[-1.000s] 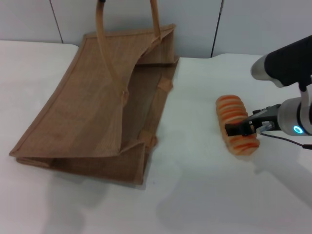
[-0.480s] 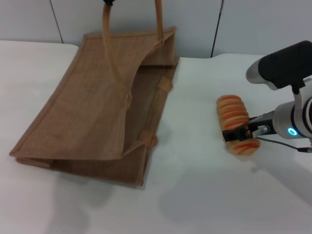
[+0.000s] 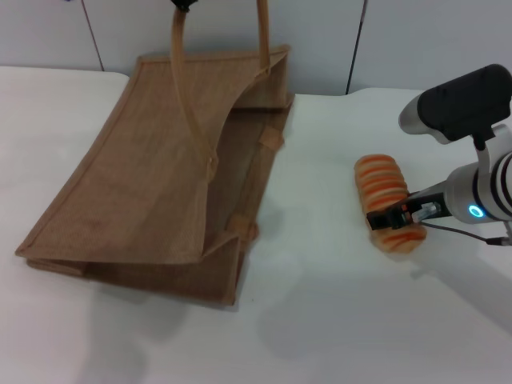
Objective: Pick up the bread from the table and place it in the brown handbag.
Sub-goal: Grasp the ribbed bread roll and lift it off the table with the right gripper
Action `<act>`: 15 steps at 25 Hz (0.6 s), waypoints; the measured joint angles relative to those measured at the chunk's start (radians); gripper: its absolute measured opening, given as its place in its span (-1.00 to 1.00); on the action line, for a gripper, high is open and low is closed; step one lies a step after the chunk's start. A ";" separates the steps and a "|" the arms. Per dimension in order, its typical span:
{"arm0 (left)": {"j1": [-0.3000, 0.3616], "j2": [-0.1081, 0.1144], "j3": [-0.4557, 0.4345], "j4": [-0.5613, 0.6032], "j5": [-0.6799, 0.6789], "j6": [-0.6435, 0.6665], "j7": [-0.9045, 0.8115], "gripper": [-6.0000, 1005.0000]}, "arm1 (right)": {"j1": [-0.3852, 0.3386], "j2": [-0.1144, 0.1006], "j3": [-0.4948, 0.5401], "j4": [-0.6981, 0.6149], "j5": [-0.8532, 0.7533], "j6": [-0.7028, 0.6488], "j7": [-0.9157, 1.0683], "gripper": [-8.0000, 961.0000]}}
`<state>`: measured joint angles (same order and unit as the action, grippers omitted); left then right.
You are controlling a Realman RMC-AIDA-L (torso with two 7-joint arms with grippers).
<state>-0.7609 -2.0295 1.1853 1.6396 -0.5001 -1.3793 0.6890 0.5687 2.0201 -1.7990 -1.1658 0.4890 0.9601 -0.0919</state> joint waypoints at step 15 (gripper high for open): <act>-0.005 0.000 0.001 0.001 -0.003 0.004 0.000 -0.75 | 0.009 0.000 0.041 -0.057 0.002 0.030 -0.005 0.50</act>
<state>-0.7663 -2.0294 1.1862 1.6401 -0.5036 -1.3752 0.6887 0.5780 2.0203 -1.7578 -1.2228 0.4906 0.9902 -0.0972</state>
